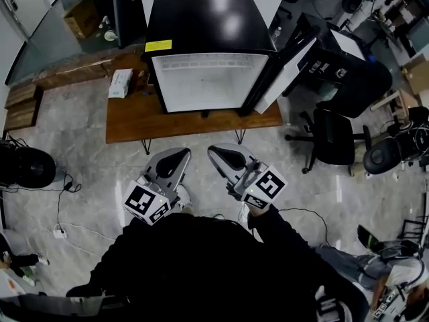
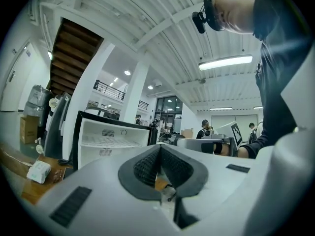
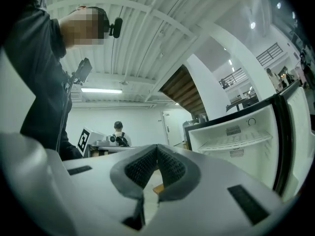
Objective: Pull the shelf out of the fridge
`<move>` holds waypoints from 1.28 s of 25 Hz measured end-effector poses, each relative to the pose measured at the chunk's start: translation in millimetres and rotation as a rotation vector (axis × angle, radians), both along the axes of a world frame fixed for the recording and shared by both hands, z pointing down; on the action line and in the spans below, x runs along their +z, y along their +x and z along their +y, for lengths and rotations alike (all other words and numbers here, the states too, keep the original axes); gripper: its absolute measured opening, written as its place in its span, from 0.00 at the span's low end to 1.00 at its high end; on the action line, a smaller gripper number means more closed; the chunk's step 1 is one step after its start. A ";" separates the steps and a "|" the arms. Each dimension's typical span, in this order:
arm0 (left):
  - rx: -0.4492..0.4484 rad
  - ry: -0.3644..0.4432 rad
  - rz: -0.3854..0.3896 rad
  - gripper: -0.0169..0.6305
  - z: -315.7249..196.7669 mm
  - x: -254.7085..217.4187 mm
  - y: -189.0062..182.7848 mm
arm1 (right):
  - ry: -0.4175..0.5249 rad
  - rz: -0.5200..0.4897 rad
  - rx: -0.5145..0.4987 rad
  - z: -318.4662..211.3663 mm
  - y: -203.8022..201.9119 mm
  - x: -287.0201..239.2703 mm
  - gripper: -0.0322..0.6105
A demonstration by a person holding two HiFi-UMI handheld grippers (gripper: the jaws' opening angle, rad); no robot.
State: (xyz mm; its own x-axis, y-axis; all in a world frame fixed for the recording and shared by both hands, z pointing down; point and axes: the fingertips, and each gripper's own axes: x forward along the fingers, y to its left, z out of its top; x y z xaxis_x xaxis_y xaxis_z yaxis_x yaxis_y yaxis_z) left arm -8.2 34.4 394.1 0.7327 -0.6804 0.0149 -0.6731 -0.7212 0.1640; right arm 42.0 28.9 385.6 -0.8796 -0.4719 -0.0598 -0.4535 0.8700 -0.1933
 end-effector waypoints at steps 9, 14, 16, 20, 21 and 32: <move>0.044 0.004 0.021 0.04 -89.4 9.2 -46.0 | -0.068 0.024 0.146 -100.0 -37.4 28.6 0.06; 0.068 -0.008 0.041 0.04 -128.6 15.0 -55.8 | -0.209 -0.129 0.338 -159.8 -25.7 41.7 0.06; 0.065 0.000 0.044 0.04 -144.4 14.9 -56.7 | -0.303 -0.249 0.407 -185.2 -16.4 48.3 0.06; 0.049 0.023 0.031 0.04 -174.0 20.5 -52.5 | -0.543 -0.547 0.508 -234.8 3.8 75.0 0.23; 0.046 0.024 0.026 0.04 -182.3 23.4 -50.4 | -0.622 -0.605 0.564 -245.1 11.0 89.1 0.26; -0.047 0.017 -0.009 0.04 -244.8 34.2 -36.4 | -0.803 -0.968 0.669 -358.2 17.2 149.2 0.40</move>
